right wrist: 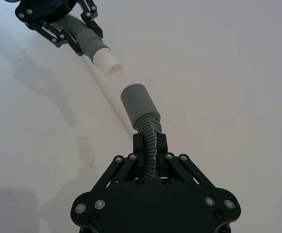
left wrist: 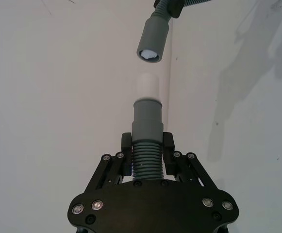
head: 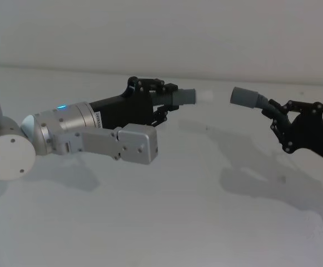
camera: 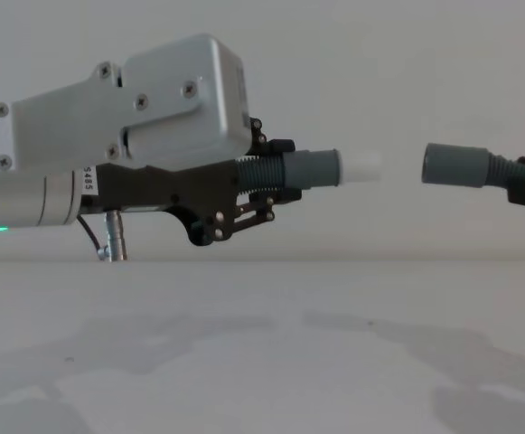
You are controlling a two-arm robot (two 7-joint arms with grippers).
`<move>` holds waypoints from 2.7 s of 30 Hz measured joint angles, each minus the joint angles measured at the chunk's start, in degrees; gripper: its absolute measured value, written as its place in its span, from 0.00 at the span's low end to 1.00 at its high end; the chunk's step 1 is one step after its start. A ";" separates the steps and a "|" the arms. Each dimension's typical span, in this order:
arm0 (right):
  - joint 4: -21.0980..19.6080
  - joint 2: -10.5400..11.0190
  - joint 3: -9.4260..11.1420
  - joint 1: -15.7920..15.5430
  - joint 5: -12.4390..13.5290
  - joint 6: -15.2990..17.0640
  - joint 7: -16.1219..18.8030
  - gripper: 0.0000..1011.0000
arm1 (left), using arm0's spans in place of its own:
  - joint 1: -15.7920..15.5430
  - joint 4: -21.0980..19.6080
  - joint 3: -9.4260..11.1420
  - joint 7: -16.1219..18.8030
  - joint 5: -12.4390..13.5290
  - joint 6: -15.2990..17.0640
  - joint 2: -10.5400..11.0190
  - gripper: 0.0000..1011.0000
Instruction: Use both hands to pick up one end of the pipe from the table, align the ends, and insert them.
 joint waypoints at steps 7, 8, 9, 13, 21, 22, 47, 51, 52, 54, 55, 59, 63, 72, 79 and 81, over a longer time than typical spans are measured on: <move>0.31 -0.52 -0.73 1.11 -0.40 0.44 0.36 0.15 | -0.03 0.00 0.00 0.00 0.06 -0.08 0.03 0.35; 0.37 -0.59 -0.92 1.32 -0.47 0.47 0.46 0.15 | -0.03 0.00 0.00 0.00 0.07 -0.09 0.03 0.35; 0.41 -0.64 -1.04 1.46 -0.50 0.47 0.50 0.15 | -0.03 0.00 0.00 -0.01 0.08 -0.10 0.04 0.35; 0.47 -0.77 -1.49 1.96 -0.61 0.47 0.78 0.15 | -0.03 0.00 0.00 -0.01 0.10 -0.11 0.06 0.35; 0.74 -0.95 -2.61 3.14 -0.96 0.43 1.13 0.15 | -0.03 0.00 -0.01 -0.01 0.14 -0.15 0.08 0.35; 0.76 -0.96 -2.69 3.23 -1.01 0.43 1.15 0.15 | -0.03 0.01 0.00 -0.01 0.14 -0.16 0.08 0.35; 2.06 -0.51 -4.45 5.01 -0.71 -1.84 2.32 0.15 | -0.02 0.01 -0.01 -0.01 0.13 -0.17 0.08 0.35; 2.09 -0.53 -4.45 5.06 -0.45 -2.28 2.50 0.15 | -0.02 0.01 -0.01 -0.01 0.13 -0.17 0.08 0.35; 2.09 -0.53 -4.44 5.06 -0.39 -2.36 2.53 0.15 | -0.02 0.01 -0.01 -0.01 0.13 -0.17 0.08 0.35; 2.08 -0.53 -4.41 5.05 -0.24 -2.62 2.62 0.15 | -0.02 0.01 -0.01 -0.01 0.13 -0.17 0.08 0.35; 2.07 -0.52 -4.39 5.04 -0.22 -2.65 2.64 0.15 | -0.02 0.01 -0.01 -0.01 0.13 -0.17 0.08 0.35; 1.96 -0.42 -4.31 4.94 -0.13 -2.90 2.75 0.15 | -0.02 0.01 0.00 -0.01 0.13 -0.17 0.08 0.35; 1.85 -0.35 -4.26 4.88 -0.02 -3.03 2.83 0.15 | -0.02 0.01 0.00 -0.01 0.13 -0.17 0.08 0.35; 1.72 -0.24 -4.19 4.79 0.07 -3.23 2.96 0.15 | -0.02 0.01 0.00 -0.01 0.13 -0.17 0.08 0.35; 1.67 -0.21 -4.16 4.76 0.11 -3.31 2.99 0.15 | -0.02 0.01 0.00 -0.01 0.13 -0.17 0.08 0.35; 1.65 -0.20 -4.14 4.75 0.13 -3.32 3.01 0.15 | -0.02 0.01 0.00 -0.01 0.13 -0.17 0.08 0.35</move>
